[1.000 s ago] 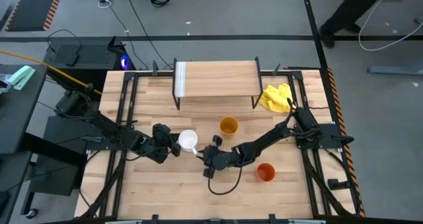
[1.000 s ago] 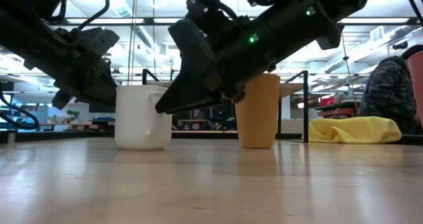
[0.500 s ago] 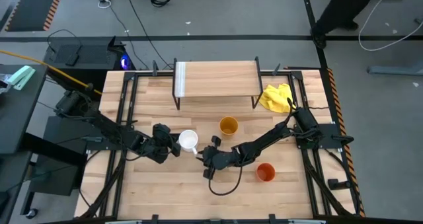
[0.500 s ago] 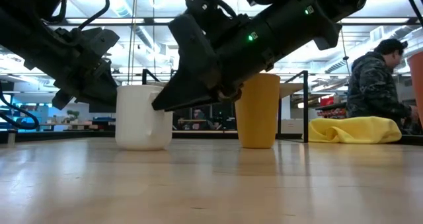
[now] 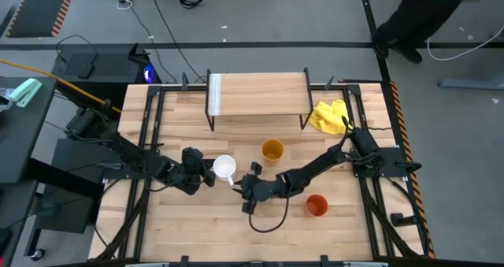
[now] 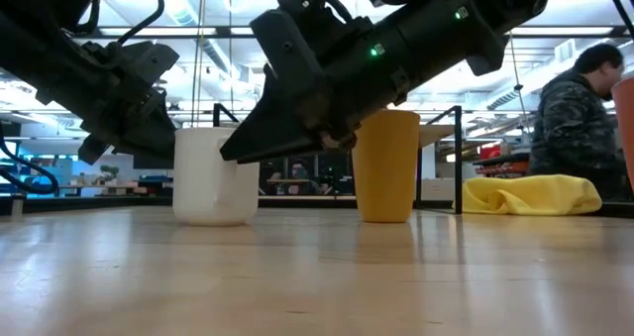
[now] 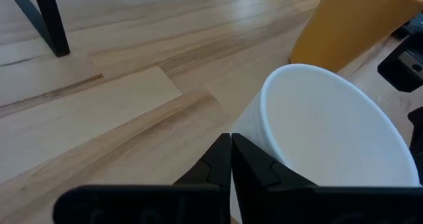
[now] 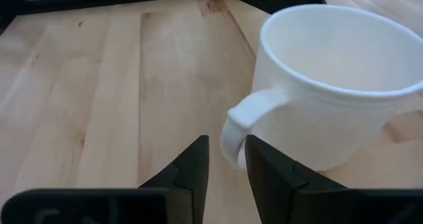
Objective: Stack small to large cups/mugs on shelf
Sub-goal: Put the white mug on the shelf
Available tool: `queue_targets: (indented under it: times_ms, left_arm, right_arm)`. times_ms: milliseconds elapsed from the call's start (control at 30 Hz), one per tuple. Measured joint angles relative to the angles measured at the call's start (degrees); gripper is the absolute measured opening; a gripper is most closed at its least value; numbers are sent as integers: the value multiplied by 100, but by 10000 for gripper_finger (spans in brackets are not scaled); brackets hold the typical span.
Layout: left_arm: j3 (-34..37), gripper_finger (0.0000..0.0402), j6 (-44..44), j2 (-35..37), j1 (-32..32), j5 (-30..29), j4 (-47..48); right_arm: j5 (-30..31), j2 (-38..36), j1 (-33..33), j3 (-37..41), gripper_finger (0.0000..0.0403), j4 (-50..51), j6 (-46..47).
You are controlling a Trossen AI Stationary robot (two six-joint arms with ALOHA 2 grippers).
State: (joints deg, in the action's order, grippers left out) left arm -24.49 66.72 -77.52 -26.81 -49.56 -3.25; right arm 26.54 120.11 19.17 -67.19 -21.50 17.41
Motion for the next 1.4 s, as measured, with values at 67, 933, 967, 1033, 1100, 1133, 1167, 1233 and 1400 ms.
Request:
queue_targets:
  times_ms: [67, 933, 967, 1033, 1100, 1133, 1167, 1233, 1400]
  left_arm:
    - [0, 16, 0, 0, 2, 0, 2]
    - [0, 18, 1, 0, 2, -9, 4]
    - [0, 20, 0, 0, 2, -8, 3]
    - [0, 22, 0, 0, 2, -7, 3]
    - [0, 22, 0, 0, 2, -7, 4]
    - [0, 21, 0, 0, 2, -7, 2]
    - [0, 20, 0, 0, 2, -7, 2]
    - [0, 17, 0, 0, 2, -7, 3]
    - [0, 13, 0, 0, 2, -5, 4]
  right_arm:
    - [-49, 0, -25, -1, 107, -18, 0]
    - [-264, 4, -144, -1, 59, -230, -110]
    - [-264, 4, -144, -1, 57, -244, -110]
    - [-264, 4, -144, 0, 52, -245, -113]
    - [-264, 6, -144, -1, 49, -243, -140]
    - [-264, 7, -144, 0, 47, -245, -147]
    - [-264, 7, -144, 0, 45, -245, -151]
    - [-264, 7, -144, -1, 43, -243, -151]
    - [-265, 7, -144, 1, 39, -287, -193]
